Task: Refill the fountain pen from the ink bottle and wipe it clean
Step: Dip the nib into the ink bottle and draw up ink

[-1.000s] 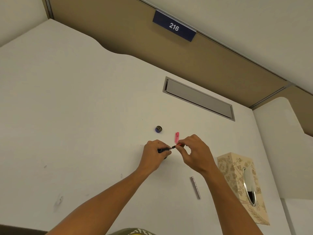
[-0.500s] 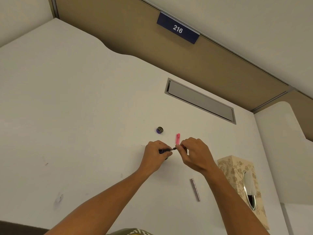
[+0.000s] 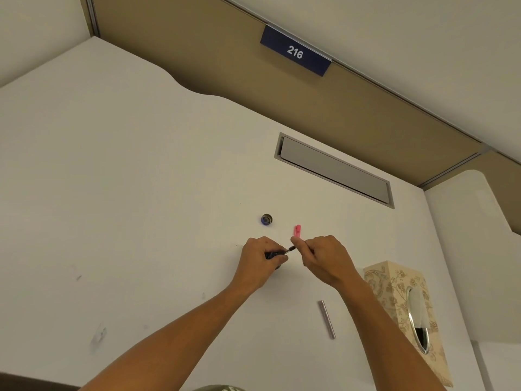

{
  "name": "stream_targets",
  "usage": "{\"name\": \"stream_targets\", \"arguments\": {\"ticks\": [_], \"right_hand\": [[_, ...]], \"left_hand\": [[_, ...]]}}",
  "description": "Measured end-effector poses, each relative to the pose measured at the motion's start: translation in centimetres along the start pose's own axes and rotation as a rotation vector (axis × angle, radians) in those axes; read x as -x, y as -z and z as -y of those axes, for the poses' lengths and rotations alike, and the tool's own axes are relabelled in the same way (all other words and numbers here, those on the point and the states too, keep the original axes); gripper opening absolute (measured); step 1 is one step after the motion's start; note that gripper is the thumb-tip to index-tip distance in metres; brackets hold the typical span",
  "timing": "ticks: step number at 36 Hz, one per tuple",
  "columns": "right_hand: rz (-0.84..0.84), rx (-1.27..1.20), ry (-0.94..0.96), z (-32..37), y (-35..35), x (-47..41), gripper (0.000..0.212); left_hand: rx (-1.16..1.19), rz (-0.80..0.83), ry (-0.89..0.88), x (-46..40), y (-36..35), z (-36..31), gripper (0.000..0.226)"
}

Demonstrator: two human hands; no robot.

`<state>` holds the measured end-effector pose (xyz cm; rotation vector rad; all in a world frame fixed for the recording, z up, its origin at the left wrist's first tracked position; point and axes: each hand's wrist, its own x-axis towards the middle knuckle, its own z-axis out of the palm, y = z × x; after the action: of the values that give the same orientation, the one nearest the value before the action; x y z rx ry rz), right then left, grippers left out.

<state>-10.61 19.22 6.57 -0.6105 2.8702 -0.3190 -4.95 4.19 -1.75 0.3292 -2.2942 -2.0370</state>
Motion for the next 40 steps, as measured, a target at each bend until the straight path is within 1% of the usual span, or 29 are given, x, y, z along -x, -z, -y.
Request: {"name": "stream_targets", "arguments": {"ticks": [2, 3, 5, 6, 8, 9, 13, 16, 23, 28, 34, 40], "right_hand": [[0.008, -0.029, -0.002, 0.0, 0.3, 0.1, 0.060], [0.004, -0.037, 0.004, -0.1, 0.5, 0.1, 0.055], [-0.012, -0.063, 0.012, -0.5, 0.8, 0.2, 0.034], [-0.016, -0.074, 0.023, -0.7, 1.1, 0.3, 0.030], [-0.016, -0.086, 0.057, -1.0, 1.4, 0.5, 0.033], [-0.018, -0.080, 0.073, -1.1, 1.5, 0.6, 0.031], [-0.061, 0.015, 0.137, -0.8, 1.5, 1.0, 0.012], [-0.112, 0.108, 0.196, -0.5, 1.4, 1.1, 0.007], [-0.176, 0.285, 0.253, 0.6, 1.3, 0.8, 0.009], [-0.165, 0.389, 0.282, 0.4, 1.3, 0.2, 0.019], [-0.139, 0.433, 0.275, 0.2, 0.9, -0.1, 0.038], [-0.108, 0.406, 0.237, -0.1, 0.8, -0.2, 0.049]], "left_hand": [[-0.006, -0.002, -0.003, 0.0, 0.1, -0.1, 0.016], [-0.004, -0.005, -0.004, 0.1, 0.1, -0.1, 0.016], [-0.007, -0.011, -0.012, 0.1, 0.1, -0.1, 0.017], [-0.018, -0.016, -0.015, 0.2, 0.1, -0.1, 0.018], [-0.020, -0.026, -0.013, 0.1, 0.1, -0.1, 0.018], [-0.013, -0.024, -0.012, 0.1, 0.1, 0.0, 0.018], [-0.017, -0.015, -0.024, 0.0, 0.0, 0.1, 0.018], [-0.015, -0.018, -0.027, 0.0, 0.0, 0.1, 0.017], [-0.021, -0.025, -0.038, 0.1, 0.0, 0.1, 0.016], [-0.012, -0.028, -0.034, 0.0, -0.1, 0.3, 0.017], [-0.004, -0.028, -0.036, 0.0, -0.2, 0.3, 0.017], [0.005, -0.020, -0.029, 0.0, -0.2, 0.4, 0.016]]}}
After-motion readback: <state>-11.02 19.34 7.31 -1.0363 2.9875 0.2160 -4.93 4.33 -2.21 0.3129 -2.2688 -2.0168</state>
